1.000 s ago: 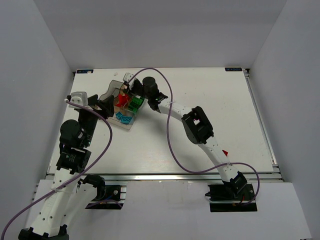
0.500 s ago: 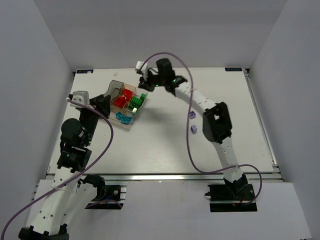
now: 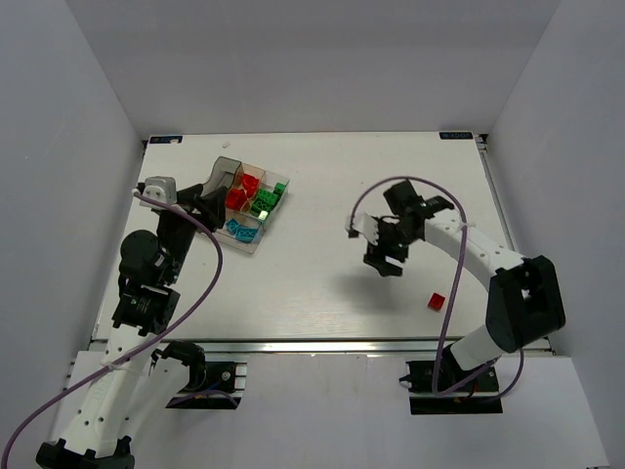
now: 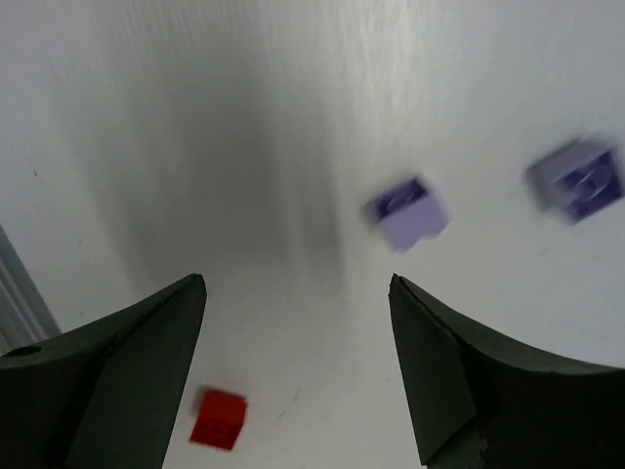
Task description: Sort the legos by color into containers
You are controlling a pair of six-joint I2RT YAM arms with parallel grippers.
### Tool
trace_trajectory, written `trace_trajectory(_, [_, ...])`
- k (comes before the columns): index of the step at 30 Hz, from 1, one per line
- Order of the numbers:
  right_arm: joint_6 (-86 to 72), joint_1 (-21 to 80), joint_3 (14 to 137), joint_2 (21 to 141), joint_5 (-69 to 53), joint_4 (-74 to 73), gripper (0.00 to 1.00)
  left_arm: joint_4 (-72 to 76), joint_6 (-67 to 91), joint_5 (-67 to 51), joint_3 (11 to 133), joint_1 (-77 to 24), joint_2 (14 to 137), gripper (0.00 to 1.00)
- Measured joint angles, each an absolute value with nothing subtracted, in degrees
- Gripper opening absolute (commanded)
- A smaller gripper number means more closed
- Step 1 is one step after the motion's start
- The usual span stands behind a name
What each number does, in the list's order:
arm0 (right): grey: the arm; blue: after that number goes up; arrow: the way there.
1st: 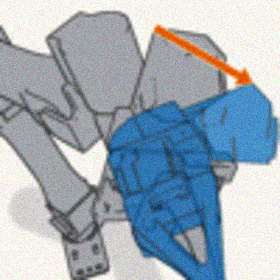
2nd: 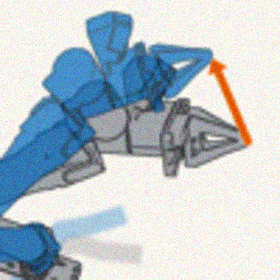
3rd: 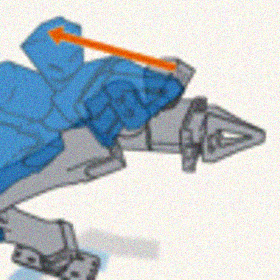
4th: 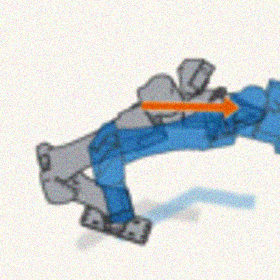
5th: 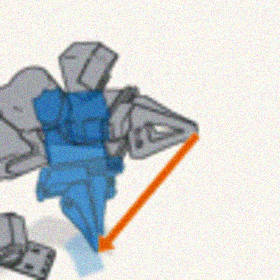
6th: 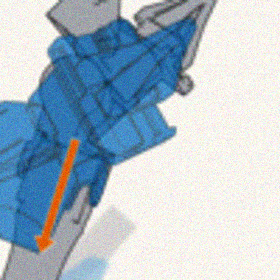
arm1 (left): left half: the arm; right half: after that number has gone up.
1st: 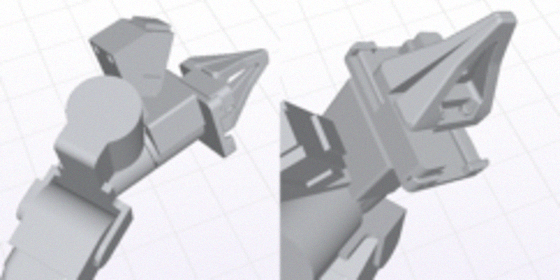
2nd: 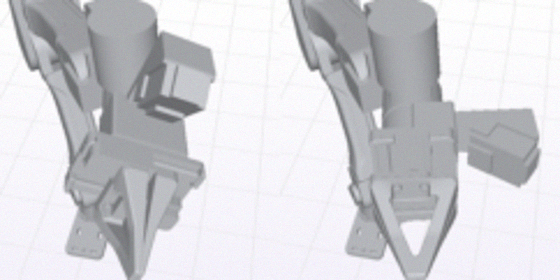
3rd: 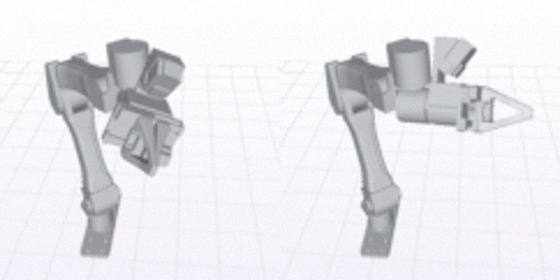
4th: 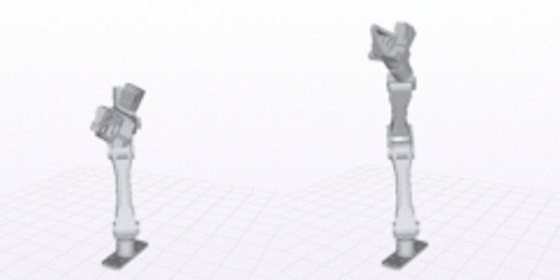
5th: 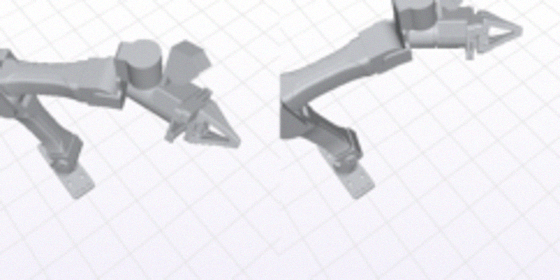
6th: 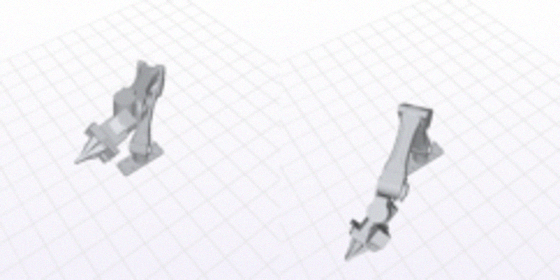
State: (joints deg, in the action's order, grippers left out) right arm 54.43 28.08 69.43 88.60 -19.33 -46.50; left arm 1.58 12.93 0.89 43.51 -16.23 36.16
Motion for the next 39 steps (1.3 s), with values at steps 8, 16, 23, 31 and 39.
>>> trace_trajectory(8, [52.56,18.65,54.87,77.41,-7.62,-50.50,0.80,1.69,12.93,0.84,43.48,-16.23,36.12,0.67])
trace_trajectory(16, [49.60,16.43,49.84,78.54,-4.14,-51.59,0.81,1.72,12.49,1.08,43.38,-16.25,36.64,0.67])
trace_trajectory(23, [46.28,14.63,47.77,81.52,-1.52,-51.66,0.84,1.69,12.21,1.15,42.68,-16.25,37.36,0.68])
trace_trajectory(31, [44.45,14.20,44.16,84.12,2.13,-48.97,0.62,1.74,11.88,1.58,42.63,-16.25,37.43,0.68])
trace_trajectory(39, [45.93,14.26,46.76,84.42,2.70,-49.43,0.04,1.72,11.81,2.02,42.59,-16.25,37.43,0.68])
